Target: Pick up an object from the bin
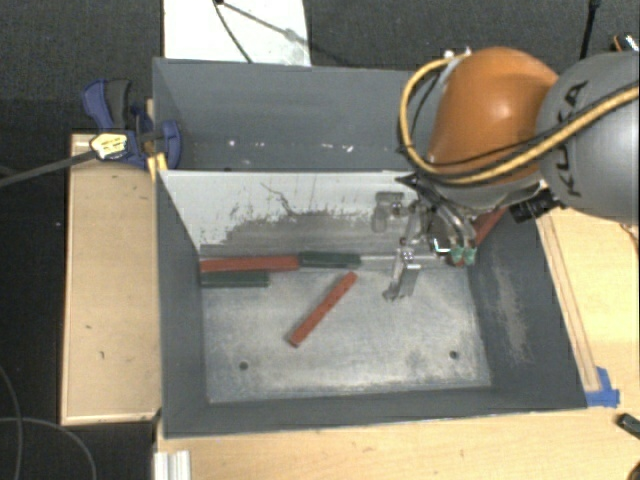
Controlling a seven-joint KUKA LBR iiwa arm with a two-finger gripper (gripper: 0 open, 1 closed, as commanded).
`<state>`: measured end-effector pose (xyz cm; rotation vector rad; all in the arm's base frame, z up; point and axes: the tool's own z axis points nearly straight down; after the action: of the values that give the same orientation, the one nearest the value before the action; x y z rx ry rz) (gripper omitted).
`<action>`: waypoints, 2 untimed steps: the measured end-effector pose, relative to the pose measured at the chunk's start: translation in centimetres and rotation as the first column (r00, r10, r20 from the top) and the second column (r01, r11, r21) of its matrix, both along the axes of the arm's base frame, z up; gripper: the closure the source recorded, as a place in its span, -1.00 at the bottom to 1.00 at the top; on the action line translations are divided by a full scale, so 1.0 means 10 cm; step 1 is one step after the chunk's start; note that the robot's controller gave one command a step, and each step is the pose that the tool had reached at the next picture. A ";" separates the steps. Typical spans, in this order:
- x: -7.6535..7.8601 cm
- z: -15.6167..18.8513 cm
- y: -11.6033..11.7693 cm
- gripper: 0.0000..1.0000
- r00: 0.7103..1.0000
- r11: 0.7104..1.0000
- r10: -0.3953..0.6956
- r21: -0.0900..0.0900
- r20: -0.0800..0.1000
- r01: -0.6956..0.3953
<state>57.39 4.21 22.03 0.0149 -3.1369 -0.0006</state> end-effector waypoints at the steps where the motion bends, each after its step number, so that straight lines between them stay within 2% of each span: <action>1: -0.27 -1.52 0.74 -1.00 0.888 0.888 0.460 0.002 0.002 -0.460; 2: -0.29 -1.18 0.73 -1.00 0.894 0.894 0.448 -0.001 0.011 -0.448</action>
Offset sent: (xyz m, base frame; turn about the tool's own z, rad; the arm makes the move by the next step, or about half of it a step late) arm -0.0260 0.0729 -0.1503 -0.4772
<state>54.52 11.51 10.23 0.7391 -3.0596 -0.0013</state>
